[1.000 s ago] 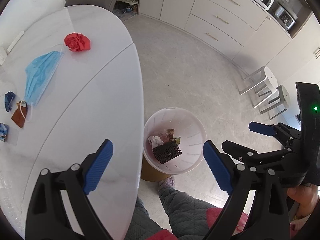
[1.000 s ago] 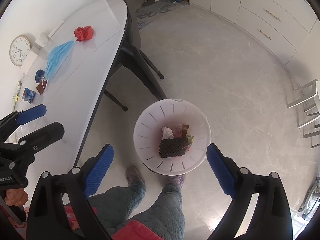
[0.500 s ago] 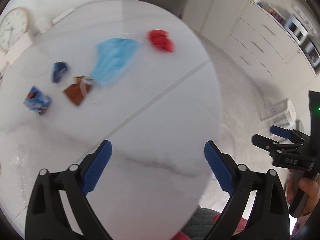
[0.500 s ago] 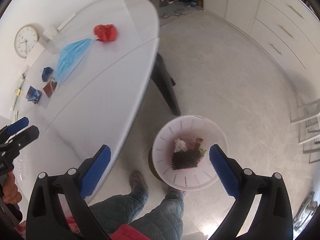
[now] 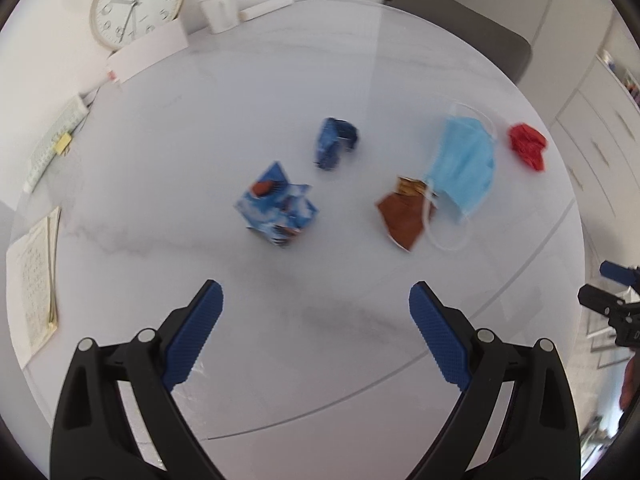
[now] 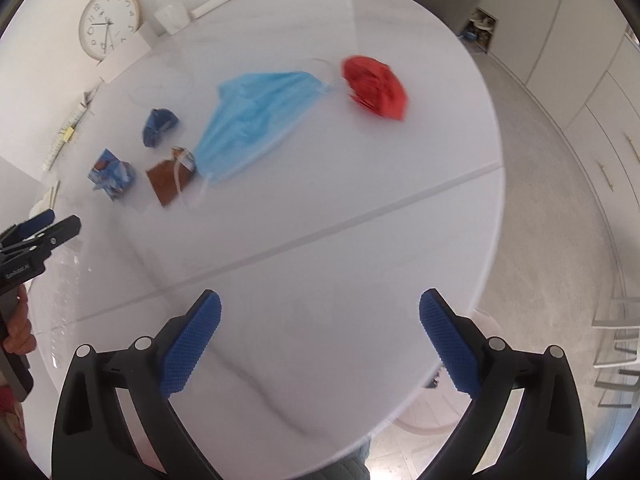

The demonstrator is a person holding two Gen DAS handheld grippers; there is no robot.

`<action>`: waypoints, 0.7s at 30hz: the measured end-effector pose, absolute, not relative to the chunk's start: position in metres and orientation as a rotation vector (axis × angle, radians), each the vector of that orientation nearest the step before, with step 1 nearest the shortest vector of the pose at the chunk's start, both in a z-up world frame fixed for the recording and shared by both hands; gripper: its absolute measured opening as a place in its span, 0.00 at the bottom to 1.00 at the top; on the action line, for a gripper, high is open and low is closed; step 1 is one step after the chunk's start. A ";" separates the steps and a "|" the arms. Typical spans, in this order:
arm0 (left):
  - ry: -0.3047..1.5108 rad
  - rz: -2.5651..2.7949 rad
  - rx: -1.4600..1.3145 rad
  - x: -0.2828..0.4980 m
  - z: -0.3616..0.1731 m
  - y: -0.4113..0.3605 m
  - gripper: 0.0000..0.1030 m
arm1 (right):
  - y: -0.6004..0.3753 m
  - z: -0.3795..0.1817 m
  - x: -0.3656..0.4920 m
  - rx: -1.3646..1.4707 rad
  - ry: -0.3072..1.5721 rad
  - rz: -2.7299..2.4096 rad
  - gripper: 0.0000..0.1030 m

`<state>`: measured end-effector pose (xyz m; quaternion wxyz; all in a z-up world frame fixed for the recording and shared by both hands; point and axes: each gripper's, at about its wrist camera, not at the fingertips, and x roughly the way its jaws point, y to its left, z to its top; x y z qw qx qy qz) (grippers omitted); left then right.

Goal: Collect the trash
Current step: 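Grasp the blue printed box with the left tool while the right tool grasps the blue face mask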

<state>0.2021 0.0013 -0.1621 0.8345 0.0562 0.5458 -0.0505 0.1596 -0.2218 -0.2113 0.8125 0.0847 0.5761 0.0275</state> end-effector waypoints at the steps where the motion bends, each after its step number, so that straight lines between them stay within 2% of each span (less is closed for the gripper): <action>1: 1.163 -0.100 0.086 0.207 -0.163 0.007 0.88 | -0.216 -0.210 0.165 0.179 1.226 0.070 0.96; 10: 1.248 0.030 -0.234 0.248 -0.191 0.030 0.87 | -0.154 -0.201 0.226 0.039 1.190 0.178 0.96; 21: 1.289 0.354 -0.525 0.291 -0.223 0.033 0.87 | -0.159 -0.210 0.272 0.023 1.189 0.216 0.96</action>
